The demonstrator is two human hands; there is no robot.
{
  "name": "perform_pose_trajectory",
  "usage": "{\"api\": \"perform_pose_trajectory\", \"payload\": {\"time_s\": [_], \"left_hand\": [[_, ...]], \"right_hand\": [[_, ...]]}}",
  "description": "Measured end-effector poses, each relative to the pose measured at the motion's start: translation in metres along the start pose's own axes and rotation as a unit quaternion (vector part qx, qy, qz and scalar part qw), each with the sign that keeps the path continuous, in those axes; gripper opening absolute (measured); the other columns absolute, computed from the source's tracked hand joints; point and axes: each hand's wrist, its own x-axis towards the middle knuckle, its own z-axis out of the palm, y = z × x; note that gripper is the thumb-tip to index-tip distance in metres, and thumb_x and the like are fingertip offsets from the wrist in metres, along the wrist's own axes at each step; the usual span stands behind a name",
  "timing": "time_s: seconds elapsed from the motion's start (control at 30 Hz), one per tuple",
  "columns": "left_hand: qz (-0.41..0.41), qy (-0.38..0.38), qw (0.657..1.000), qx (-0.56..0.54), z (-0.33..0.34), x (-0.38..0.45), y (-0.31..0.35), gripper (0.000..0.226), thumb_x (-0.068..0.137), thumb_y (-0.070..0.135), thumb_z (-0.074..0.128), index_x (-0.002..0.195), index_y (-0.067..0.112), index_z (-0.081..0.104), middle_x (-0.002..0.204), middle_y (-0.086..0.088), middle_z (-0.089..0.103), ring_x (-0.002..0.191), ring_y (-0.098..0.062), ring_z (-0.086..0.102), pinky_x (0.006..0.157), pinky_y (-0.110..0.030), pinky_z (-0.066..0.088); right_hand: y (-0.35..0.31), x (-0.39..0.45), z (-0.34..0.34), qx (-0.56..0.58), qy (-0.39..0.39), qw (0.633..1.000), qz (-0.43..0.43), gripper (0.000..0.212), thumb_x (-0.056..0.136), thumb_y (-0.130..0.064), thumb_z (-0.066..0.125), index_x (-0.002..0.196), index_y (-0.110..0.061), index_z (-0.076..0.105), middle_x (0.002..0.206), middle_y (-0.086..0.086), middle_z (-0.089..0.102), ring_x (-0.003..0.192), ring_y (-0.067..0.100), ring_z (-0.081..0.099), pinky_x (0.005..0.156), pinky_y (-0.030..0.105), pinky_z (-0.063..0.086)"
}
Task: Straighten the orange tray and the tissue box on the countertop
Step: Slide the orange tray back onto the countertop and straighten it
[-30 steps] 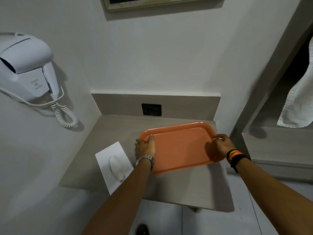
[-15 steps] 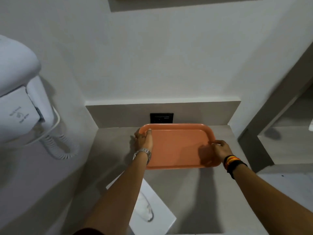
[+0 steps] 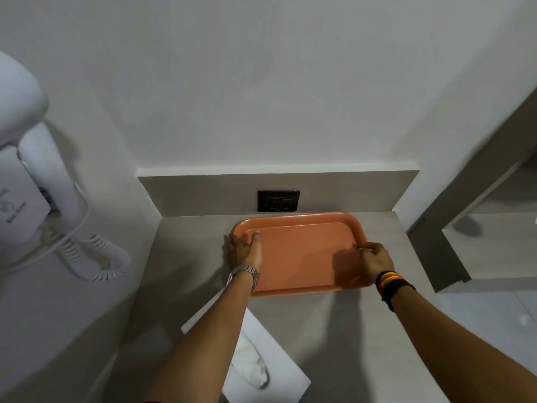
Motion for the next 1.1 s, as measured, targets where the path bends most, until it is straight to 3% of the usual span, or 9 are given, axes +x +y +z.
{"api": "perform_pose_trajectory", "payload": {"time_s": [0.1, 0.23, 0.33, 0.43, 0.57, 0.77, 1.1], "left_hand": [[0.029, -0.006, 0.999, 0.032, 0.001, -0.007, -0.003, 0.086, 0.097, 0.065, 0.037, 0.162, 0.022, 0.001, 0.172, -0.004, 0.003, 0.157, -0.030, 0.012, 0.124, -0.051, 0.016], [0.098, -0.023, 0.985, 0.137, 0.007, -0.030, -0.013, 0.078, 0.100, 0.063, 0.027, 0.161, 0.027, -0.005, 0.172, -0.002, -0.009, 0.158, -0.025, -0.007, 0.127, -0.051, 0.000], [0.164, -0.037, 0.966, 0.195, 0.022, -0.065, -0.021, 0.073, 0.102, 0.057, 0.024, 0.161, 0.023, -0.003, 0.171, -0.004, -0.009, 0.157, -0.024, -0.011, 0.128, -0.047, -0.003], [0.221, -0.031, 0.932, 0.286, 0.043, -0.106, -0.041, 0.074, 0.102, 0.054, 0.021, 0.161, 0.017, -0.004, 0.170, -0.007, -0.015, 0.156, -0.026, -0.018, 0.127, -0.046, -0.010], [0.268, -0.039, 0.897, 0.350, 0.068, -0.148, -0.068, 0.073, 0.102, 0.049, 0.019, 0.160, 0.014, -0.009, 0.169, -0.007, -0.019, 0.155, -0.026, -0.021, 0.121, -0.040, -0.024], [0.292, -0.046, 0.858, 0.419, 0.074, -0.161, -0.084, 0.072, 0.103, 0.045, 0.019, 0.160, 0.010, -0.007, 0.170, -0.009, -0.015, 0.157, -0.026, -0.016, 0.126, -0.045, -0.011], [0.270, -0.045, 0.849, 0.451, 0.082, -0.157, -0.089, 0.075, 0.102, 0.045, 0.022, 0.159, 0.007, -0.009, 0.170, -0.011, -0.016, 0.157, -0.025, -0.014, 0.126, -0.050, -0.008]], "right_hand": [[0.005, -0.004, 0.002, -0.001, 0.012, 1.000, 0.002, 0.043, 0.094, -0.022, 0.057, 0.132, -0.004, 0.055, 0.132, 0.025, 0.059, 0.118, 0.044, 0.055, 0.100, 0.044, 0.044], [0.012, -0.018, 0.005, -0.031, 0.021, 0.999, -0.012, 0.045, 0.093, -0.026, 0.059, 0.129, 0.000, 0.054, 0.131, 0.027, 0.056, 0.119, 0.047, 0.054, 0.104, 0.052, 0.045], [0.019, -0.040, 0.004, -0.084, 0.034, 0.990, -0.111, 0.046, 0.094, -0.026, 0.058, 0.129, 0.003, 0.052, 0.140, 0.029, 0.048, 0.129, 0.047, 0.046, 0.111, 0.052, 0.039], [0.038, -0.066, 0.006, -0.190, 0.005, 0.944, -0.271, 0.059, 0.094, -0.023, 0.055, 0.148, -0.007, 0.036, 0.161, 0.020, 0.025, 0.148, 0.037, 0.026, 0.122, 0.045, 0.021], [0.069, -0.091, 0.012, -0.332, -0.066, 0.850, -0.403, 0.068, 0.100, -0.032, 0.037, 0.159, -0.019, 0.006, 0.167, 0.011, 0.007, 0.155, 0.028, 0.006, 0.124, 0.047, 0.005], [0.100, -0.107, 0.016, -0.424, -0.117, 0.797, -0.414, 0.071, 0.099, -0.037, 0.024, 0.157, -0.009, -0.006, 0.167, 0.013, -0.008, 0.154, 0.028, -0.010, 0.123, 0.044, -0.005], [0.103, -0.108, 0.022, -0.433, -0.143, 0.791, -0.408, 0.071, 0.100, -0.031, 0.027, 0.156, -0.005, -0.008, 0.166, 0.014, -0.014, 0.153, 0.029, -0.013, 0.125, 0.043, -0.004]]}}
